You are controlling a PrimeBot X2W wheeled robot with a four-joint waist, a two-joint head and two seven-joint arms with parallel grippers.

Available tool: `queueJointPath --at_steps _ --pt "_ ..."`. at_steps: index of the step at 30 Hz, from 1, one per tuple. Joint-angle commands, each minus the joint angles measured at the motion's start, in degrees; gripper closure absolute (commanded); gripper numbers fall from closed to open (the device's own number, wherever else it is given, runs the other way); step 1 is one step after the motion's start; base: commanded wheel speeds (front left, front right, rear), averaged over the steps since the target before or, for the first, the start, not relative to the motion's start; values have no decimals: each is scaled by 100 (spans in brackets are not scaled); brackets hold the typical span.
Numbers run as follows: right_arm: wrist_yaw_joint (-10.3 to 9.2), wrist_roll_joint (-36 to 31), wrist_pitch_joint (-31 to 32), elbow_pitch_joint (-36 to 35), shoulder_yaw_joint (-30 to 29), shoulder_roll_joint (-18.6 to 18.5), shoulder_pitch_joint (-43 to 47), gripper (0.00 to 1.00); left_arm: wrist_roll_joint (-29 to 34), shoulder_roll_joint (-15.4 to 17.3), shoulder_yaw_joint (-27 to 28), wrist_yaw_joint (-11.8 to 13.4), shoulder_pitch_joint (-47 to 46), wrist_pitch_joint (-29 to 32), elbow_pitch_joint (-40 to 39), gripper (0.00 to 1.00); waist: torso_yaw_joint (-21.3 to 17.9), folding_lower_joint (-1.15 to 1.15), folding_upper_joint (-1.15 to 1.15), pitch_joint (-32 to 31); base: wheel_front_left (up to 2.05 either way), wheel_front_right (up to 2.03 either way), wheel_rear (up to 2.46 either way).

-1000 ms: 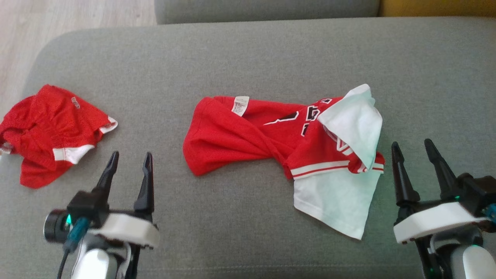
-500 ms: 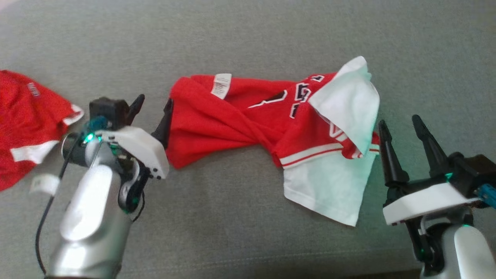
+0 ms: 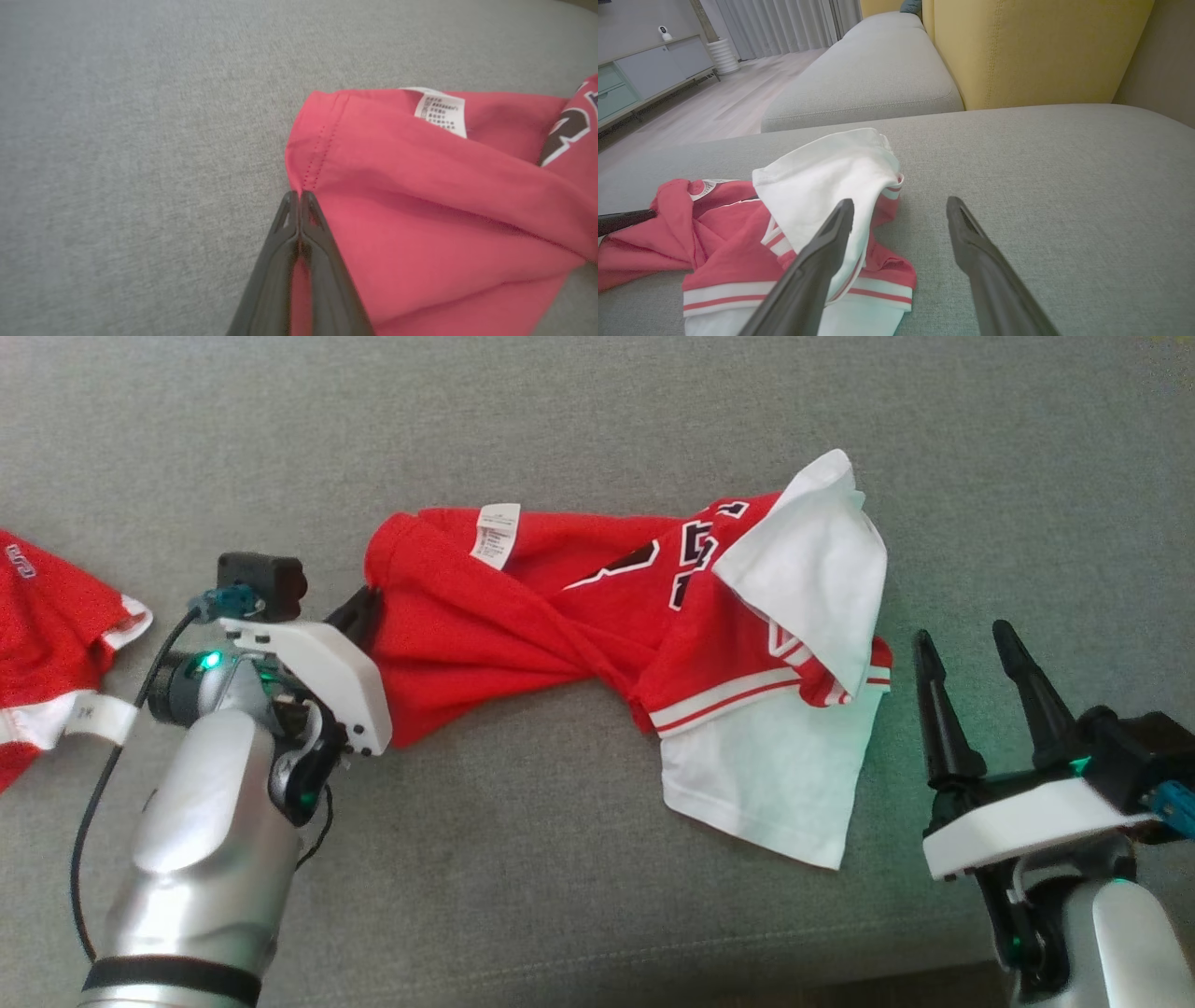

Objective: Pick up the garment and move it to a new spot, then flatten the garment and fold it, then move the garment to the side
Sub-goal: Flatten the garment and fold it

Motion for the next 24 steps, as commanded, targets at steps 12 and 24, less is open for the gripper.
queueJointPath --at_steps 12,24 --pt "-5 169 -41 -54 23 -29 -52 0 361 439 15 249 158 -1144 -1333 100 231 -1 0 -337 0 0 0" --pt "-5 261 25 -63 -84 -29 39 0 193 564 -192 416 2214 -1282 -3042 100 473 -1 0 -456 0 0 0"
